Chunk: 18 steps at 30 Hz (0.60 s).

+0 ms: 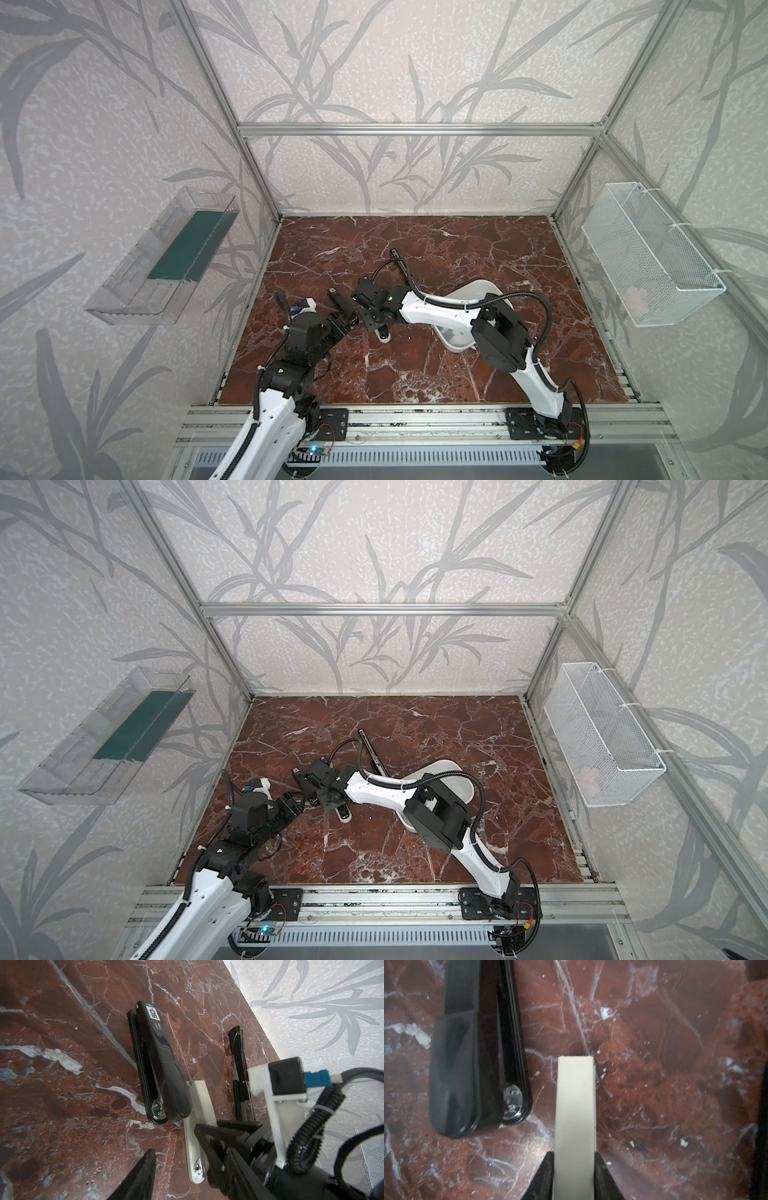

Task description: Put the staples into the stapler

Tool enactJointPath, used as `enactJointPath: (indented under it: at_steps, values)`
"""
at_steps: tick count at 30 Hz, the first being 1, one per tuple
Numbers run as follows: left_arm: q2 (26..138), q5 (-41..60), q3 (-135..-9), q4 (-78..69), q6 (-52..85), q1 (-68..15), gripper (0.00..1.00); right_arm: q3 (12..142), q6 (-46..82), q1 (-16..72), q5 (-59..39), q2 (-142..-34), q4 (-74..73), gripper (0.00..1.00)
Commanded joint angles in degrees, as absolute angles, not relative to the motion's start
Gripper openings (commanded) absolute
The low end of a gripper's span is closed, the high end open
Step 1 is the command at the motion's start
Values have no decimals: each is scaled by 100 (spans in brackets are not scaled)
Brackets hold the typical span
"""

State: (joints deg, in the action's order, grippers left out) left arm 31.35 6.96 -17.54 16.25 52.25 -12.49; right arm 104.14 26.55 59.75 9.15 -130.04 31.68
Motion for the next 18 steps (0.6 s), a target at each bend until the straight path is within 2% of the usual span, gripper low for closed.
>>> enactJointPath:
  at_steps: [1, 13, 18]
  values:
    - [3205, 667, -1920, 1648, 5114, -1187, 57, 10867, 1933, 5709, 930, -13244, 3273, 28]
    - [3045, 321, -2398, 2455, 5085, -733, 62, 13676, 1080, 5598, 627, -14874, 3884, 27]
    - [2953, 424, -2498, 2495, 5099, -657, 63, 14928, 933, 5598, 458, -15460, 4258, 32]
